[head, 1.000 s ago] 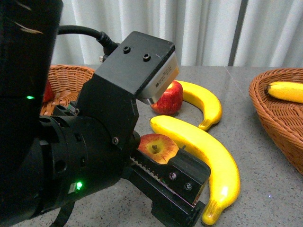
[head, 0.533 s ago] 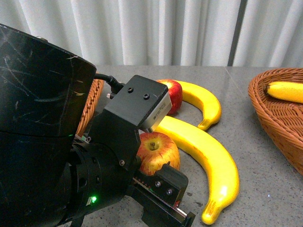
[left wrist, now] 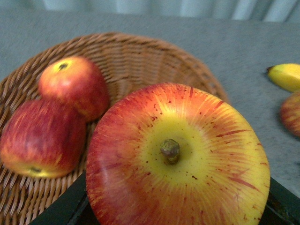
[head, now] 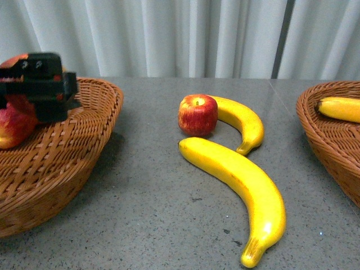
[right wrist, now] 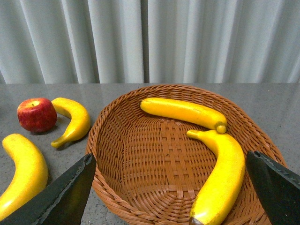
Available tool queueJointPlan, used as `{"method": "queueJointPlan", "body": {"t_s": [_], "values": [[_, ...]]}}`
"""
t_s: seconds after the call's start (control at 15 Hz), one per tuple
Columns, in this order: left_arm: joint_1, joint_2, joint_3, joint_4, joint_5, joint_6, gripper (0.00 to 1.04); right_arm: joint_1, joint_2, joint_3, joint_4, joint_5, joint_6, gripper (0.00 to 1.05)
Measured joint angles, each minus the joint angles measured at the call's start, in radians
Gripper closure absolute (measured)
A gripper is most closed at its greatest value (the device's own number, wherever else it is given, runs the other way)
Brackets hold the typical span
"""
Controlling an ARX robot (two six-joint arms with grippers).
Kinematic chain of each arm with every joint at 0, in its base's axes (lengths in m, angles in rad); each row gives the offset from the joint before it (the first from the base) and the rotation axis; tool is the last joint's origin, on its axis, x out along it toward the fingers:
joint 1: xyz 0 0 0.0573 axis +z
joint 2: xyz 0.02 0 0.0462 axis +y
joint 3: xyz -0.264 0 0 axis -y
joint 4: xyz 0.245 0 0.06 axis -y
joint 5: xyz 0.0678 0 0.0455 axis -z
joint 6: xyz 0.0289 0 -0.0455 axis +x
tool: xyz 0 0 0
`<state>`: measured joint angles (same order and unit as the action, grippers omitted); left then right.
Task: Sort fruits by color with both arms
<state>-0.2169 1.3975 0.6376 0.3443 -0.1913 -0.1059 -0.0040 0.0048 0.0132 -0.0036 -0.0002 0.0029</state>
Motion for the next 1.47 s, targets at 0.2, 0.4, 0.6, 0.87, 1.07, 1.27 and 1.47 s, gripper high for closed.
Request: {"method": "queueJointPlan", "body": {"t_s": [0.2,0.4,0.6,0.87,1.07,1.27,1.47], "values": [[0.04,0.035,-0.011,-0.061,0.003,-0.097,0.05,0.0,0.0,0.0,0.0,0.0,0.0,0.07],[-0.025,-0.046,-0.01,-0.074,-0.012,-0.088,0.07,0.0,0.0,0.0,0.0,0.0,0.0,0.07],[-0.053,-0.071,0.002,-0.073,-0.015,-0.072,0.07,0.0,0.0,0.0,0.0,0.0,0.0,0.07],[-0.091,-0.074,0.039,-0.039,-0.019,-0.036,0.07,0.0,0.0,0.0,0.0,0.0,0.0,0.07],[-0.108,0.072,0.17,-0.004,0.056,0.068,0.07,0.0,0.0,0.0,0.0,0.0,0.0,0.07],[-0.122,0.36,0.442,-0.075,0.18,0.199,0.07,0.0,0.0,0.0,0.0,0.0,0.0,0.07],[-0.178,0.58,0.69,-0.131,0.258,0.262,0.07,0.0,0.0,0.0,0.0,0.0,0.0,0.07]]}}
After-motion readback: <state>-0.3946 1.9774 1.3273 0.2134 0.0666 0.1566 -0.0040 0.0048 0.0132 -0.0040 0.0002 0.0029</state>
